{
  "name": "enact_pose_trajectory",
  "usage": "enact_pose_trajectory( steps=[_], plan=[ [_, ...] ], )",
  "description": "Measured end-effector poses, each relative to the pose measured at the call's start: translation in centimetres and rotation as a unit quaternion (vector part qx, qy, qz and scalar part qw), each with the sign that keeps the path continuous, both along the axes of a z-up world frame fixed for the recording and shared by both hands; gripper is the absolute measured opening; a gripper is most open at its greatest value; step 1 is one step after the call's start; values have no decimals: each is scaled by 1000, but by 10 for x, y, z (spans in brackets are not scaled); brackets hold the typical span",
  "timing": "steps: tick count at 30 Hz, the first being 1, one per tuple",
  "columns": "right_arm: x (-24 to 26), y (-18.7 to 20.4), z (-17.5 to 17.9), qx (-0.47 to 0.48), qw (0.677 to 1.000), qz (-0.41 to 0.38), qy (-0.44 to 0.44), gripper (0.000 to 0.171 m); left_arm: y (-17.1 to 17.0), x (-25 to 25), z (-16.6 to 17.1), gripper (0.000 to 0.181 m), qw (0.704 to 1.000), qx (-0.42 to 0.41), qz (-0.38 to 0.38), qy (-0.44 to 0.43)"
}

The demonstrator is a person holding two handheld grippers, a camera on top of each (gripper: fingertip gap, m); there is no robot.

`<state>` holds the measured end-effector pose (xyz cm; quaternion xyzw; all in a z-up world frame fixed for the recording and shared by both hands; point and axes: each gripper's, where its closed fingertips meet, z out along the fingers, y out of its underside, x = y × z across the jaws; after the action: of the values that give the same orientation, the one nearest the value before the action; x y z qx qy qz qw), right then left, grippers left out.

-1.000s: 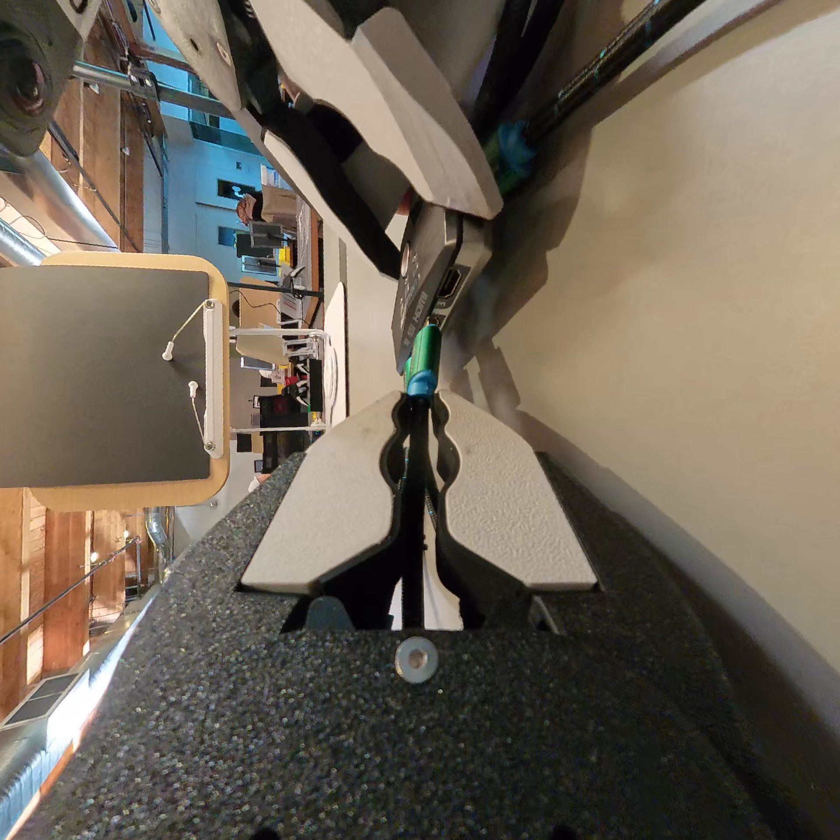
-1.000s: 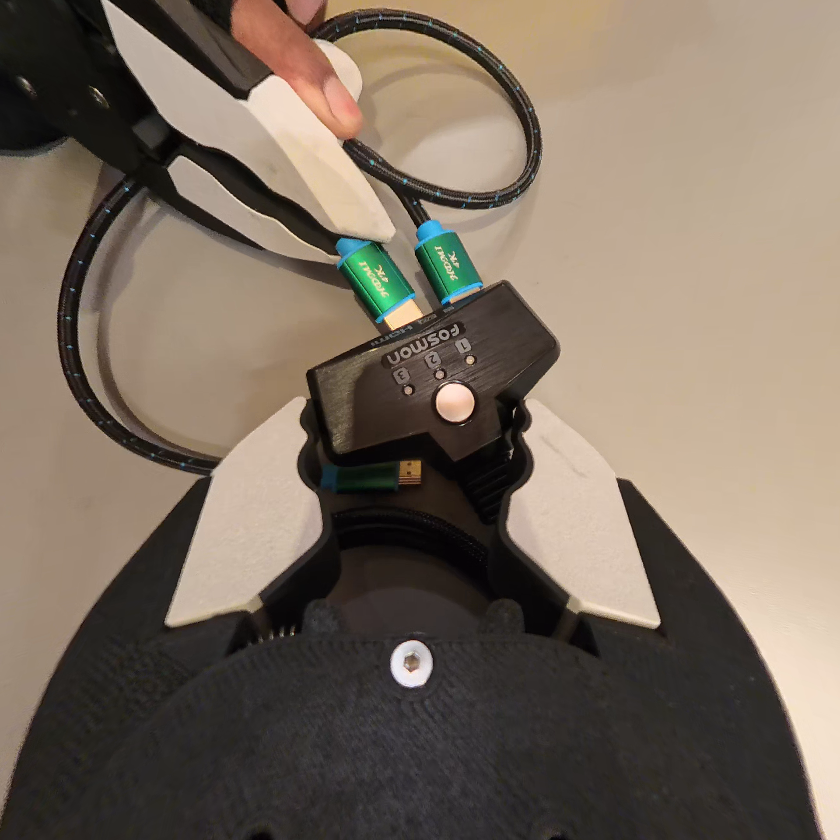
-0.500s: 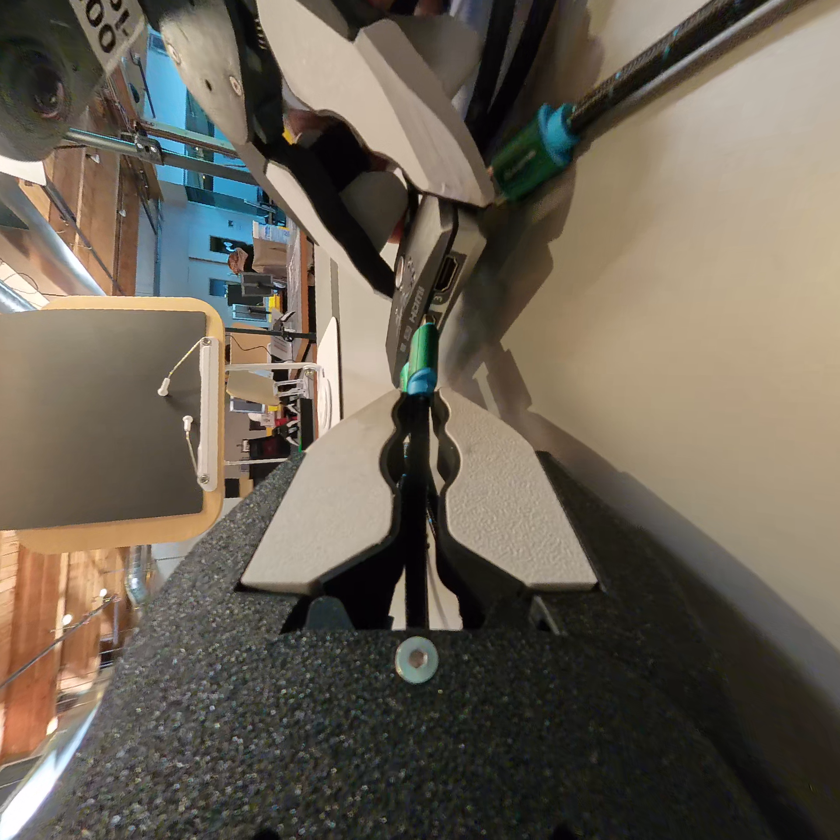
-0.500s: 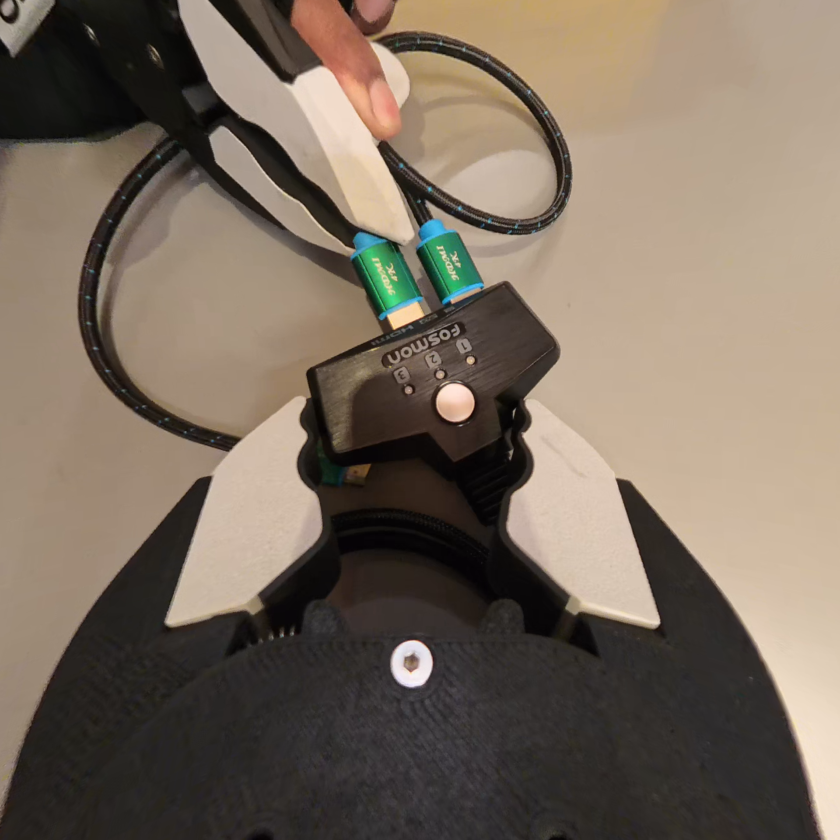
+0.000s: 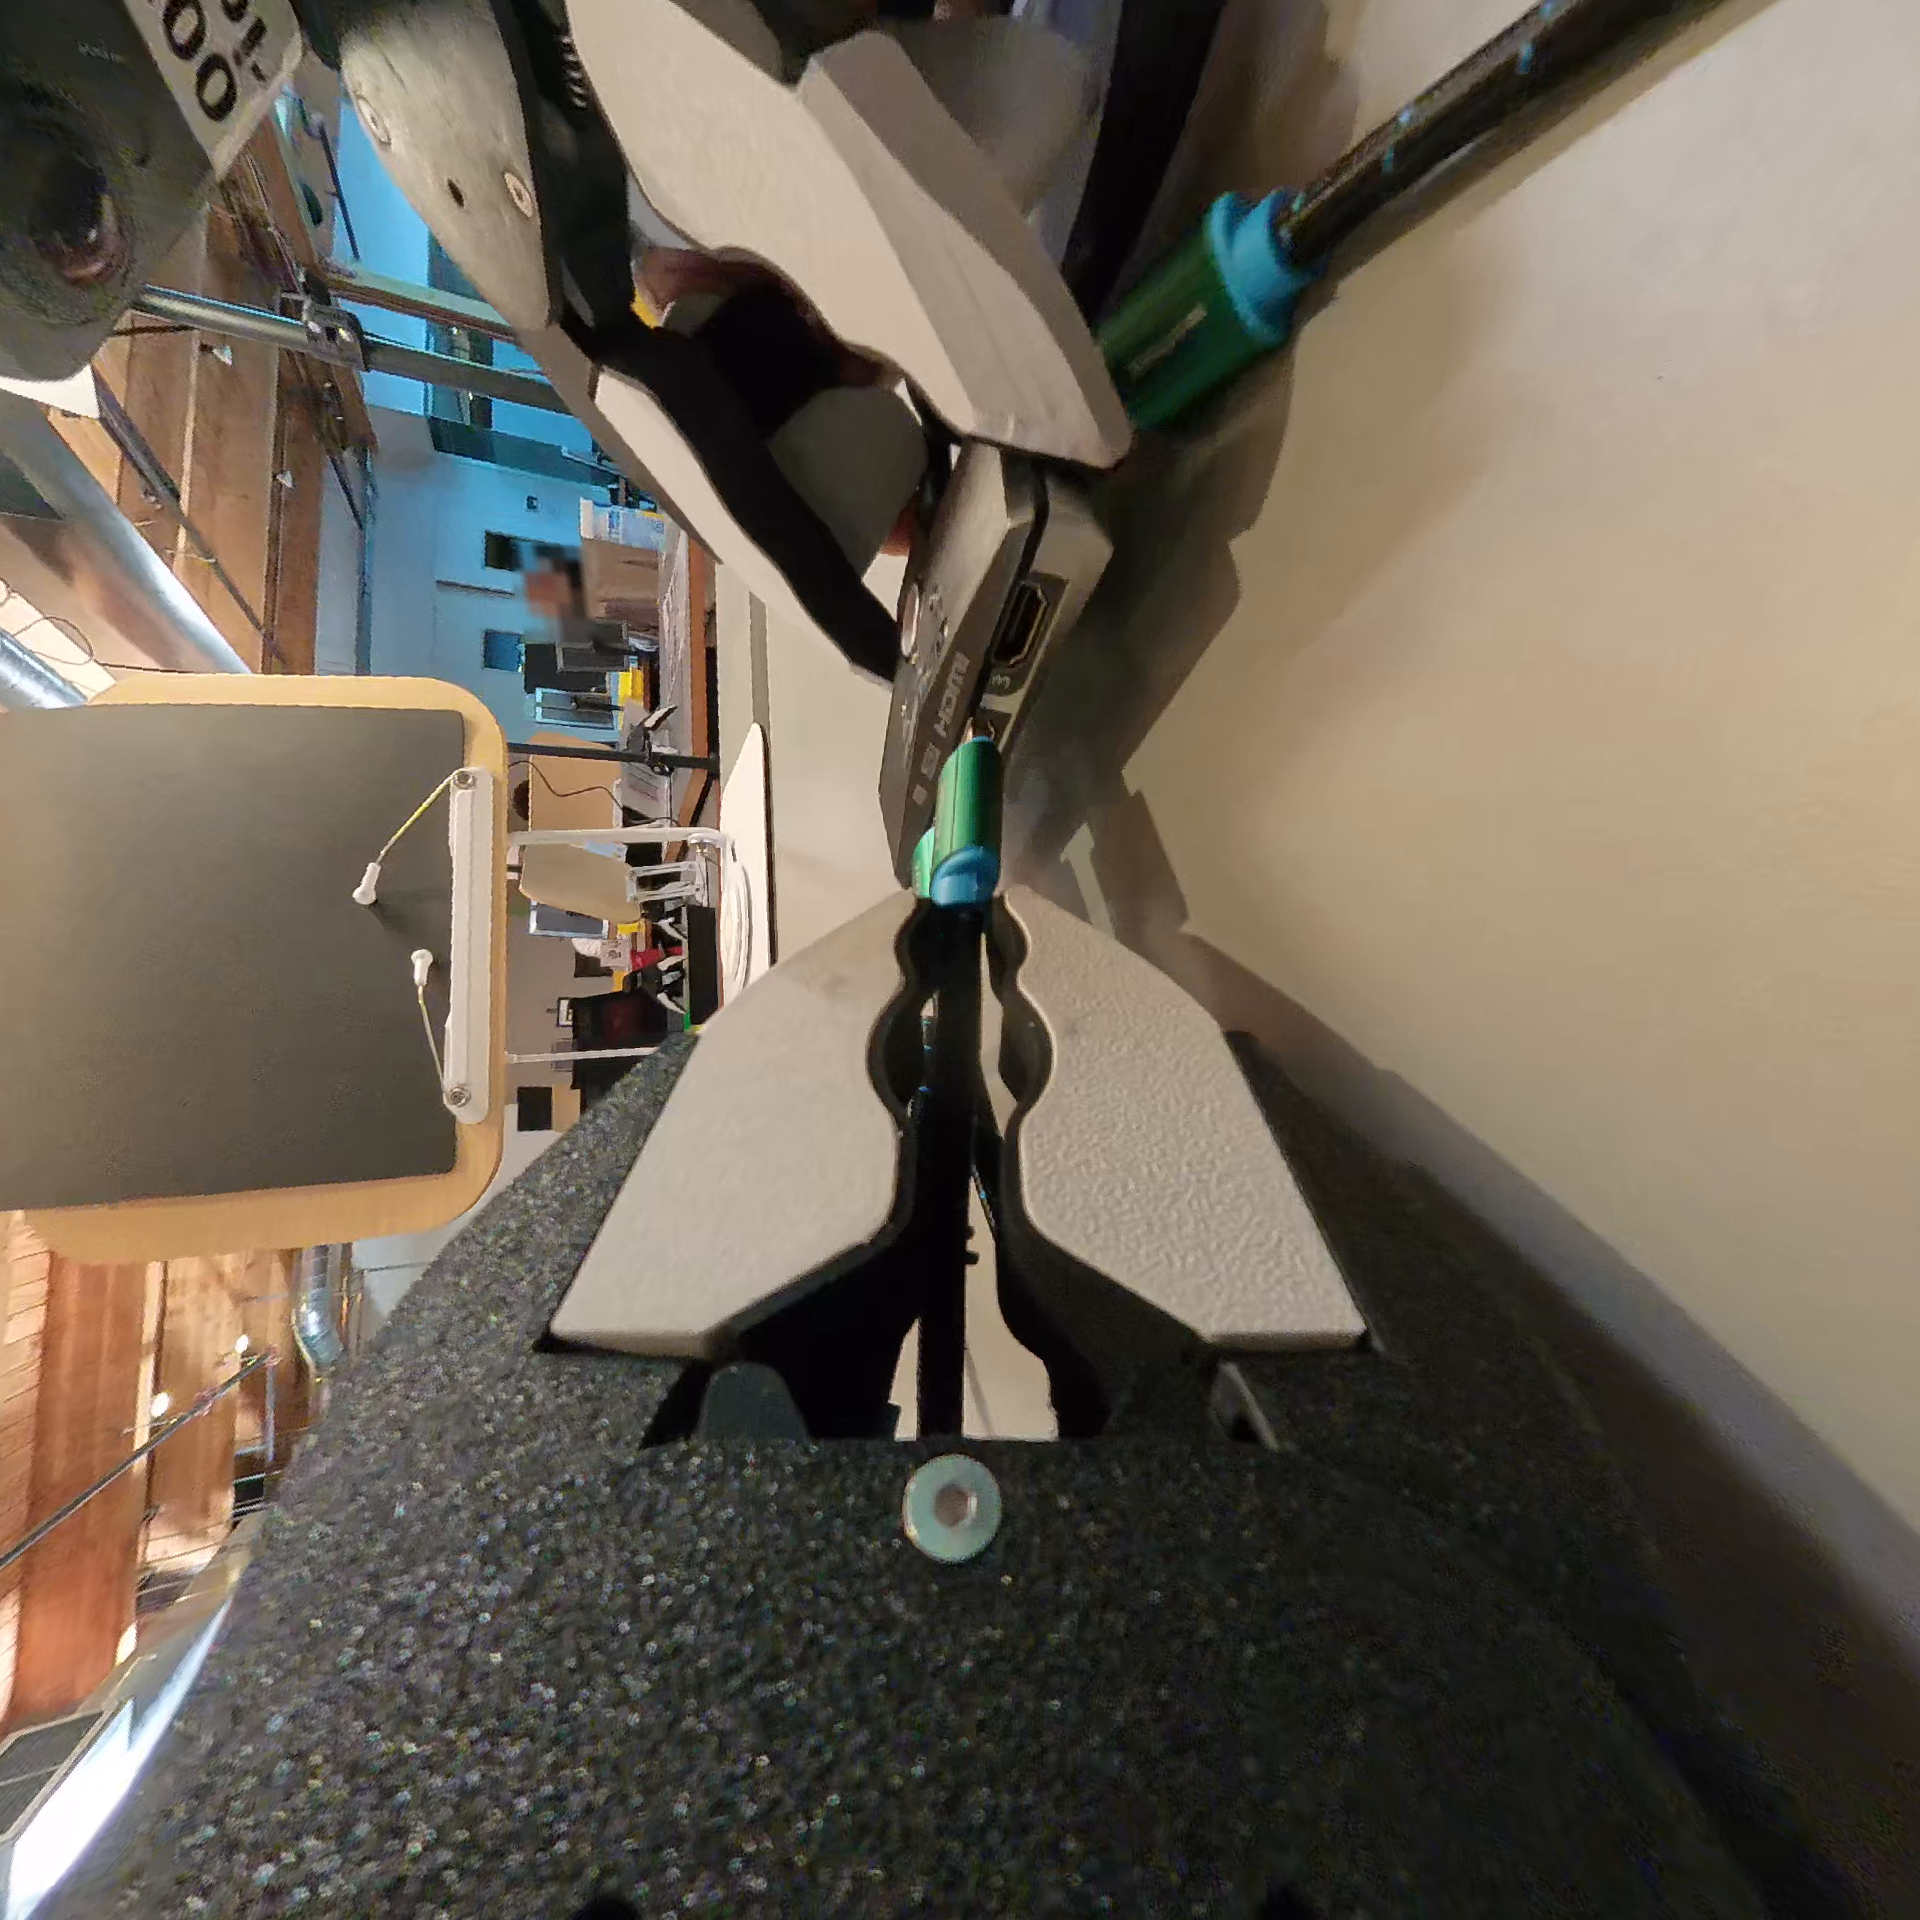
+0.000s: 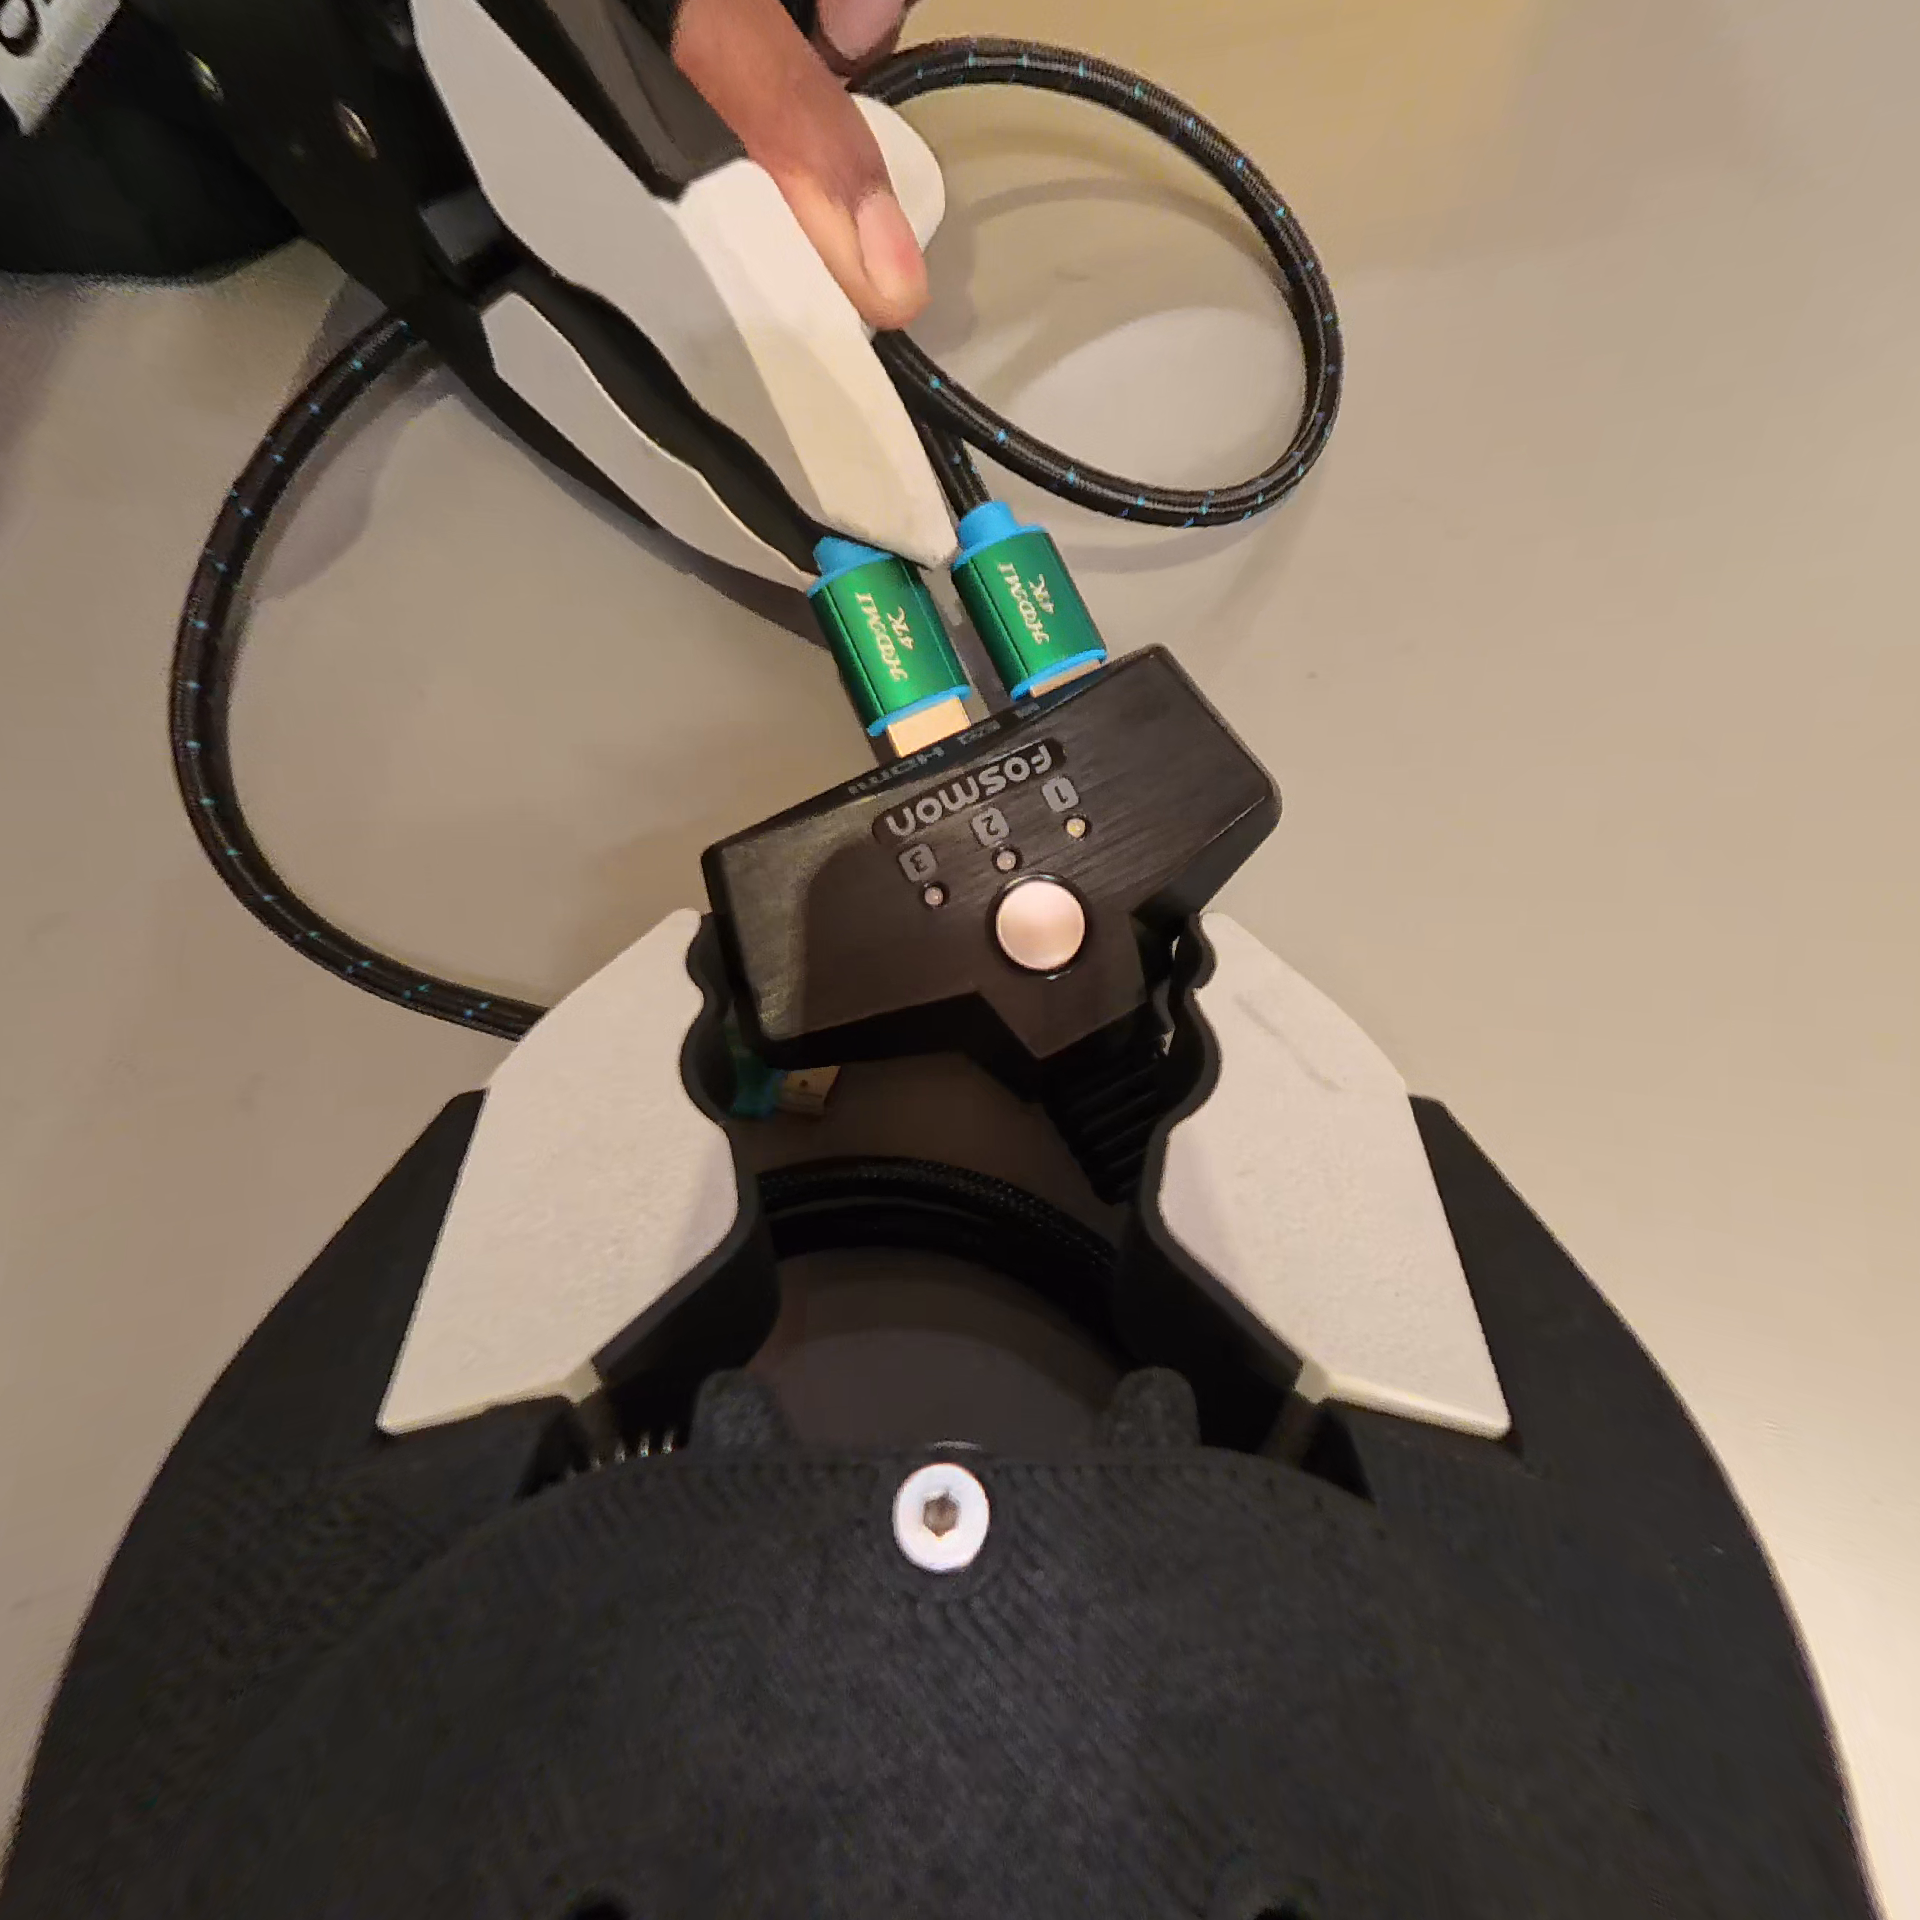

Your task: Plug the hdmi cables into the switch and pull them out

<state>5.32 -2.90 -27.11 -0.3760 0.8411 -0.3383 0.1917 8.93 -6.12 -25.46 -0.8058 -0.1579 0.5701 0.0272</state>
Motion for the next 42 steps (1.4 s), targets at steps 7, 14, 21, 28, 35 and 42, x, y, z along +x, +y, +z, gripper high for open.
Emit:
enact_pose_trajectory(
  steps=[7,14,21,28,35,42],
  plan=[
    [-3,-3,-7,14,1000,-15,16,82,-5,-6,-7,10,999,-35,26,-8],
    [1,-6,-7,23,998,-43,31,82,-9,-12,-10,13,995,-56,75,-27],
    [-2,-9,-2,19,997,-69,40,82,-14,-15,-4,13,987,-101,124,-15],
    [1,-9,-3,23,998,-61,24,83,-10,-16,-4,12,989,-99,108,-16],
    [0,-14,-4,19,996,-85,31,85,-14,-21,-7,13,983,-105,146,-28],
    [7,-13,-1,12,996,-91,25,85,-8,-25,-4,14,989,-86,122,-8]
  ],
)
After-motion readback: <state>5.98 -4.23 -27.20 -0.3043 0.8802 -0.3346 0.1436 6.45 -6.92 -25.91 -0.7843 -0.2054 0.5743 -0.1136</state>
